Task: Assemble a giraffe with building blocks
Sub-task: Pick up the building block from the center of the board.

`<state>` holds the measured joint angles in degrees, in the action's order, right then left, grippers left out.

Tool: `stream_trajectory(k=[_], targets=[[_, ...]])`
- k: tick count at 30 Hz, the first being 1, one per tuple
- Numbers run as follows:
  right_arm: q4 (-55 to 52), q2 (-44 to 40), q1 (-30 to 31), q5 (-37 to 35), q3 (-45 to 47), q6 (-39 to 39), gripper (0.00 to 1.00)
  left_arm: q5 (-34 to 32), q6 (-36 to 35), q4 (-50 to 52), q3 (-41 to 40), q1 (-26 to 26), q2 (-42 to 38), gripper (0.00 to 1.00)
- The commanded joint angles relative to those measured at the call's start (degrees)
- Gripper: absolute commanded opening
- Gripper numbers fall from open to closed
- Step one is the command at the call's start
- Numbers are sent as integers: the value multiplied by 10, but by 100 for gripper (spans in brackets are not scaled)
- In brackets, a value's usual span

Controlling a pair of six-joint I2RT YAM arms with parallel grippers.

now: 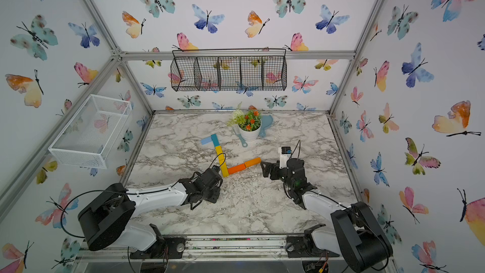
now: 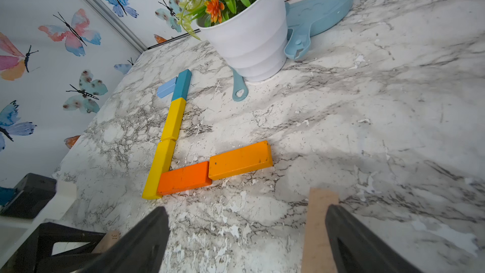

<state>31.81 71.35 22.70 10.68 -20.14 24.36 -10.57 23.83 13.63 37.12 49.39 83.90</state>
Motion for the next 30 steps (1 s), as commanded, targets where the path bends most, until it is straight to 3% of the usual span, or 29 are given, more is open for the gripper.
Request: stream_trajectory(k=[1, 6, 14, 23, 30], targets=[[-3, -16, 1, -19, 11, 0, 99, -16, 10, 24, 5, 4, 8, 27], [-3, -20, 1, -23, 13, 2, 99, -18, 19, 26, 4, 9, 0, 15], [-1, -13, 1, -22, 12, 6, 100, -25, 58, 30, 30, 25, -13, 13], [0, -2, 1, -27, 5, 5, 100, -68, 159, 42, 120, 40, 72, 10], [-2, -2, 1, -27, 5, 5, 100, -89, 165, 80, 188, 41, 145, 9]])
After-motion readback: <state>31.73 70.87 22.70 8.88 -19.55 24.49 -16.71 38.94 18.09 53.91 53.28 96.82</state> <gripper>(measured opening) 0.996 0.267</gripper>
